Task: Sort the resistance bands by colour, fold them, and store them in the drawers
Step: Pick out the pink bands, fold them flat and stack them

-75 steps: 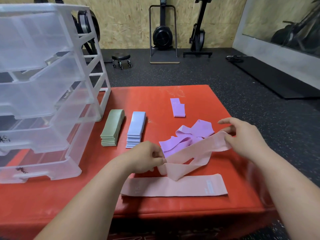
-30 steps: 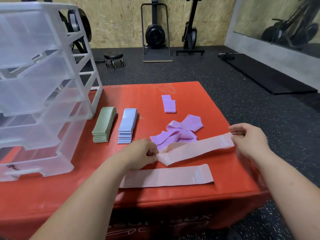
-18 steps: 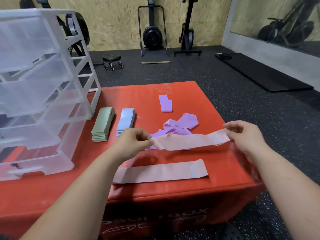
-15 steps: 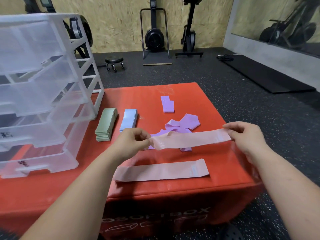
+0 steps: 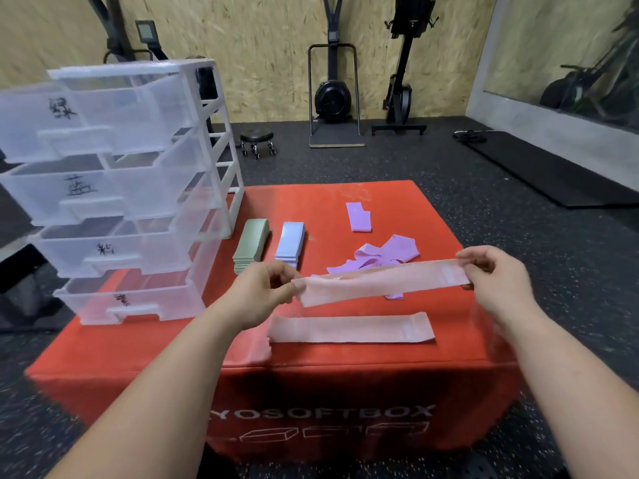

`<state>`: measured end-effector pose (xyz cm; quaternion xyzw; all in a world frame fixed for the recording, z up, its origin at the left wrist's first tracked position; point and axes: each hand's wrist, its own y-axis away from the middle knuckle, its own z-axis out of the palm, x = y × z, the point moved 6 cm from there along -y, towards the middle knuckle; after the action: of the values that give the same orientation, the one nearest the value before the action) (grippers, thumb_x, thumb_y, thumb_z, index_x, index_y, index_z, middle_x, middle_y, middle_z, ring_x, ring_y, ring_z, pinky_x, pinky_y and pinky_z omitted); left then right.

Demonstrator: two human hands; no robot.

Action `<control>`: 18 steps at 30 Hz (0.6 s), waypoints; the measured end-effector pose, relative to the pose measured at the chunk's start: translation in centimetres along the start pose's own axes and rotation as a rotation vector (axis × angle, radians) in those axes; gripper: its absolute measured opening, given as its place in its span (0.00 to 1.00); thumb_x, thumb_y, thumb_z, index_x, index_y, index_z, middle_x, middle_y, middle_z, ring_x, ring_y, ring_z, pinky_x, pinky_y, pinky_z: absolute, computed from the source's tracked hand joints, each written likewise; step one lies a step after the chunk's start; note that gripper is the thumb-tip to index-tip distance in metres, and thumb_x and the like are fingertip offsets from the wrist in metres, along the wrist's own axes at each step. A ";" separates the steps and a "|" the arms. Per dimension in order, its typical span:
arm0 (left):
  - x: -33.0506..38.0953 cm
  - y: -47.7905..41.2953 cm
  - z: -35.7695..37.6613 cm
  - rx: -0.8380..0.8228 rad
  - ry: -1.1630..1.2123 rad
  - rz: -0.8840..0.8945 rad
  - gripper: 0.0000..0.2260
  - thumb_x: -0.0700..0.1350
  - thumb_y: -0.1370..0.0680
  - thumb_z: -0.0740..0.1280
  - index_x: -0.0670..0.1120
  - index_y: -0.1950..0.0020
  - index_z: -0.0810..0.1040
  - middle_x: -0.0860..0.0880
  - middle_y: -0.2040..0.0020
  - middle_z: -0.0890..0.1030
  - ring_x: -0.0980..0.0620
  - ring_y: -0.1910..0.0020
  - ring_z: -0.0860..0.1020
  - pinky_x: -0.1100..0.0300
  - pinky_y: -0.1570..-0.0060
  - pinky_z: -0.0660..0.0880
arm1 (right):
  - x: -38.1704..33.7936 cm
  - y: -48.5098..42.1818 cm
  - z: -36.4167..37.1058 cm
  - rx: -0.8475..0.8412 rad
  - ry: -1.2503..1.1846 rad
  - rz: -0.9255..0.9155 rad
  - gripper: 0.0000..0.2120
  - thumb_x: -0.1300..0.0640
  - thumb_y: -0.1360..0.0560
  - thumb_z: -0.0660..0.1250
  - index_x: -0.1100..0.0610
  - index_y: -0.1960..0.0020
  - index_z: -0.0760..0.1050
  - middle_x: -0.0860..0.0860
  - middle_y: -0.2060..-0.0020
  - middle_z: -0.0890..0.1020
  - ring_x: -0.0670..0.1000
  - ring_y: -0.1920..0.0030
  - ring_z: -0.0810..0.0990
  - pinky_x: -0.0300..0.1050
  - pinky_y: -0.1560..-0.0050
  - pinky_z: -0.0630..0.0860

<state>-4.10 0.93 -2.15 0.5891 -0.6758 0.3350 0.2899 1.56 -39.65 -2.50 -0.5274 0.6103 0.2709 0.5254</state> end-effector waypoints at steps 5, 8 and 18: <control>-0.4 1.7 -0.9 0.037 -0.253 0.024 0.09 0.52 0.17 0.71 0.53 0.56 0.80 0.55 0.63 0.84 0.59 0.64 0.79 0.63 0.61 0.74 | 0.8 1.4 0.4 0.029 0.059 0.016 0.16 0.67 0.23 0.68 0.46 0.53 0.83 0.49 0.56 0.85 0.56 0.62 0.84 0.56 0.51 0.82; -0.2 2.6 -1.1 0.031 -0.130 0.020 0.08 0.50 0.17 0.71 0.51 0.55 0.80 0.53 0.61 0.86 0.53 0.60 0.83 0.53 0.53 0.81 | 0.9 2.4 1.1 -0.053 0.020 0.035 0.15 0.68 0.22 0.68 0.48 0.51 0.84 0.52 0.53 0.85 0.55 0.63 0.83 0.57 0.49 0.82; -2.5 3.5 -1.5 0.126 -0.004 -0.137 0.06 0.48 0.21 0.76 0.51 0.48 0.82 0.49 0.62 0.86 0.49 0.62 0.85 0.48 0.53 0.83 | 1.0 4.1 1.5 -0.134 0.120 0.004 0.15 0.68 0.27 0.72 0.47 0.52 0.84 0.49 0.56 0.87 0.54 0.58 0.85 0.53 0.50 0.83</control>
<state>-7.18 3.92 -3.63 0.6516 -0.6121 0.3551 0.2731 -1.61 -37.51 -4.80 -0.5752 0.6224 0.2800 0.4509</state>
